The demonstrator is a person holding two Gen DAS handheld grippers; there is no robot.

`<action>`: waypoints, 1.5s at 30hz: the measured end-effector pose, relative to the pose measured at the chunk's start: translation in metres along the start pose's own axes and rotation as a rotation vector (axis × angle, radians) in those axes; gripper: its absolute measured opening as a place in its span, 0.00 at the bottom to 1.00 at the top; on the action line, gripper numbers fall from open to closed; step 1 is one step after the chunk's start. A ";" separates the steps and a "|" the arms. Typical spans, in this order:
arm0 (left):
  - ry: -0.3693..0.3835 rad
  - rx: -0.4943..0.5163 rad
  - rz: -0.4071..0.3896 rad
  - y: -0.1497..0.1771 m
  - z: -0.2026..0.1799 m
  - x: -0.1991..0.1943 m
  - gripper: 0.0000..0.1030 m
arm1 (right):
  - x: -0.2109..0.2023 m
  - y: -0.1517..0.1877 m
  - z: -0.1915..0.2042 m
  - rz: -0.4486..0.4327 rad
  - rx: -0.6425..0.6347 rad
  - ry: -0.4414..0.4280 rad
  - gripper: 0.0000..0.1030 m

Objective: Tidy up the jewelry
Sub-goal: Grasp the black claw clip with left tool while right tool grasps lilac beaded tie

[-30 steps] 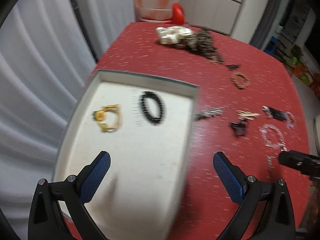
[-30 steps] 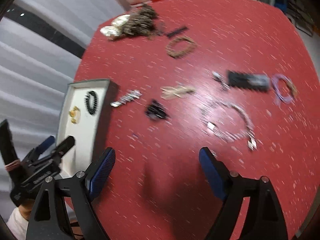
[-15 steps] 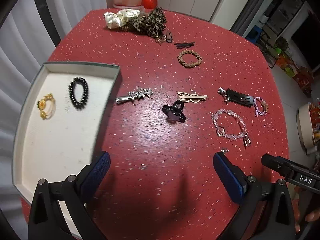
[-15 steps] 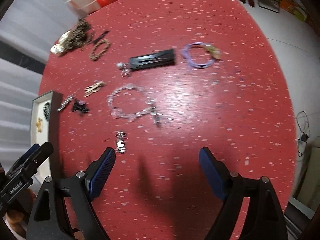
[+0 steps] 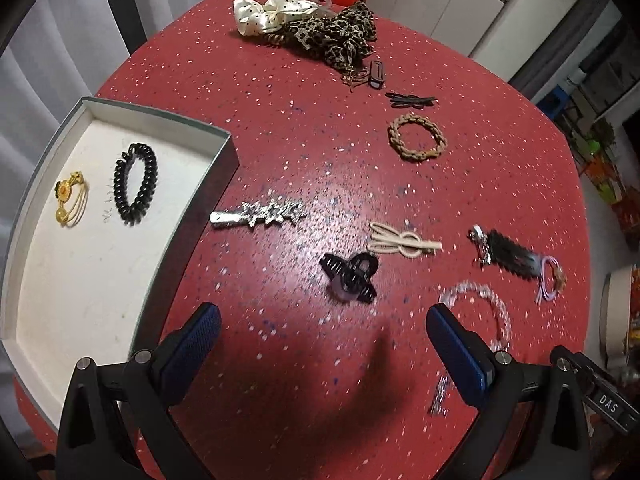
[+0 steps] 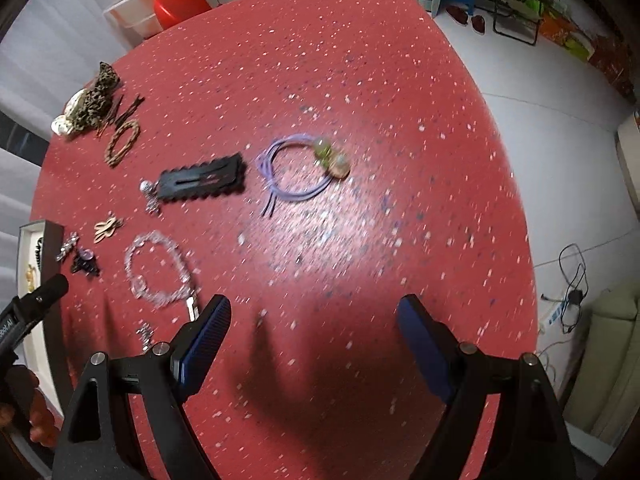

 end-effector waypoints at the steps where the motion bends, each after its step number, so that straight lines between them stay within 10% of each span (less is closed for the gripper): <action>1: -0.006 -0.006 -0.002 -0.002 -0.002 0.003 1.00 | 0.002 -0.003 -0.002 -0.003 -0.007 0.003 0.85; 25: -0.108 -0.084 -0.037 -0.011 -0.005 0.049 1.00 | 0.046 -0.076 -0.002 -0.081 -0.176 0.087 0.85; 33: -0.121 -0.070 -0.056 -0.006 -0.017 0.048 0.78 | 0.046 -0.082 0.003 -0.103 -0.186 0.095 0.84; 41: -0.086 -0.031 -0.058 -0.011 -0.024 0.038 0.32 | 0.037 -0.076 0.013 -0.135 -0.221 0.083 0.48; 45: -0.052 -0.004 -0.051 -0.010 -0.026 0.034 0.30 | 0.035 -0.074 0.012 -0.137 -0.200 0.074 0.15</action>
Point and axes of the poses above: each gripper's, at about its wrist camera, not at the fingertips, and x roughly the way its jaws point, z to its left, y to its underside, the point moved 9 cm from there along x, roughly the way its jaws point, and after that the axes turned 11 degrees about -x, right-handed, at the moved point
